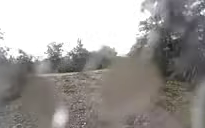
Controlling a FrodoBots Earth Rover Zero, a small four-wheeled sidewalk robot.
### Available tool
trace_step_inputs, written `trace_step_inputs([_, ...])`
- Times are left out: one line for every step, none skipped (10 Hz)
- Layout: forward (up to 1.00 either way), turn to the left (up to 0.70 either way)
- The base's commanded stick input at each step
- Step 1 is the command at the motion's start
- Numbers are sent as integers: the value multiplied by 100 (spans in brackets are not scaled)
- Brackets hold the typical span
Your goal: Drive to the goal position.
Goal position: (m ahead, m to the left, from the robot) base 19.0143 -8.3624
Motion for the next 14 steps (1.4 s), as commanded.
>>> trace_step_inputs([85, 0])
trace_step_inputs([85, 0])
trace_step_inputs([85, 0])
trace_step_inputs([85, 0])
trace_step_inputs([85, 0])
trace_step_inputs([85, 0])
trace_step_inputs([85, 0])
trace_step_inputs([85, 31])
trace_step_inputs([85, 34])
trace_step_inputs([85, 30])
trace_step_inputs([85, 18])
trace_step_inputs([85, 0])
trace_step_inputs([85, 0])
trace_step_inputs([85, 0])
